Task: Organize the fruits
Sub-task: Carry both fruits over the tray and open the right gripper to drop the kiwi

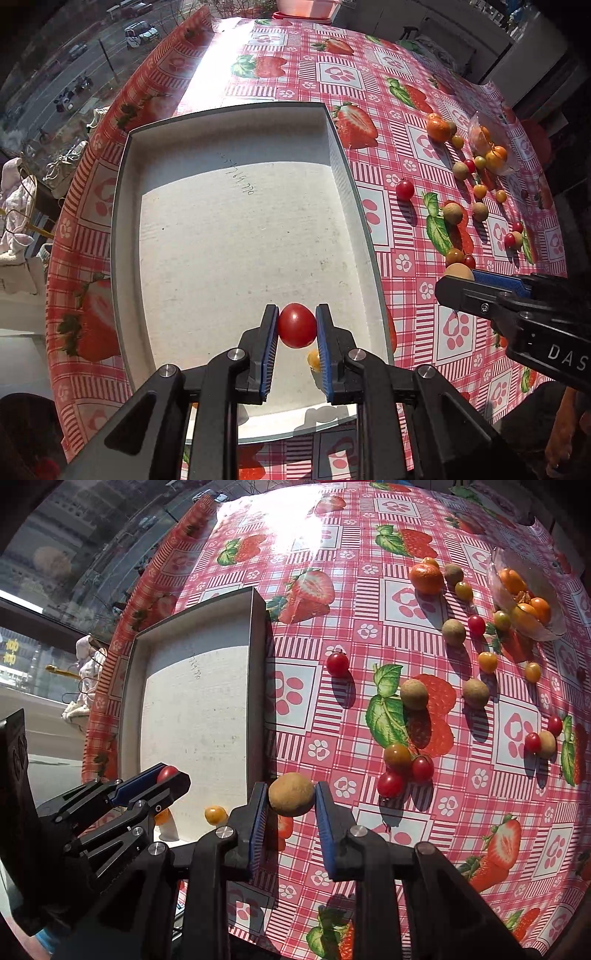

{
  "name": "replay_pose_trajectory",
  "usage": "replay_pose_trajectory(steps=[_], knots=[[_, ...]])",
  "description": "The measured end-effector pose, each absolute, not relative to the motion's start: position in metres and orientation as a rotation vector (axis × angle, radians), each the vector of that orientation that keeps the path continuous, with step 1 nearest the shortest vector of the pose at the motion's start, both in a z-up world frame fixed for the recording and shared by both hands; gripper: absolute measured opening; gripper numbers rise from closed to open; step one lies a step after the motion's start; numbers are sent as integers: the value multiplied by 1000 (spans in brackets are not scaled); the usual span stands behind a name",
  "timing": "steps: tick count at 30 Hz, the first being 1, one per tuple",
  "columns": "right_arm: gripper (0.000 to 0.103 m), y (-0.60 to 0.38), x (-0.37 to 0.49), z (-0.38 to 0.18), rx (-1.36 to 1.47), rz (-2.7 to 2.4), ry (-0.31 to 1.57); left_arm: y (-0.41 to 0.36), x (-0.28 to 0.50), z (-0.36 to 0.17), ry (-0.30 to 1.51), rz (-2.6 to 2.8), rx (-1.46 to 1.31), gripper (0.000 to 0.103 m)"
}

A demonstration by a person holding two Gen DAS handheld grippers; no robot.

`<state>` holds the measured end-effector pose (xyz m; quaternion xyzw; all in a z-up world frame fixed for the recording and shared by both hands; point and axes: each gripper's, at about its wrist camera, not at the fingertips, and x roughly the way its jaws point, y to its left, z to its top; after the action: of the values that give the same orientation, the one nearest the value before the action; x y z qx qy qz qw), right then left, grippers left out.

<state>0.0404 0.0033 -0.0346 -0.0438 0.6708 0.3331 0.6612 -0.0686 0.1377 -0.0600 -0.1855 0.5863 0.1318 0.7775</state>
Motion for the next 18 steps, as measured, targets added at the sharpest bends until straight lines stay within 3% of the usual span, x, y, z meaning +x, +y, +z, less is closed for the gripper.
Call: replay_pose_trajectory(steps=[18], knots=[[28, 90, -1, -70, -240, 832, 1577, 187, -92, -104, 1337, 366, -389, 22]])
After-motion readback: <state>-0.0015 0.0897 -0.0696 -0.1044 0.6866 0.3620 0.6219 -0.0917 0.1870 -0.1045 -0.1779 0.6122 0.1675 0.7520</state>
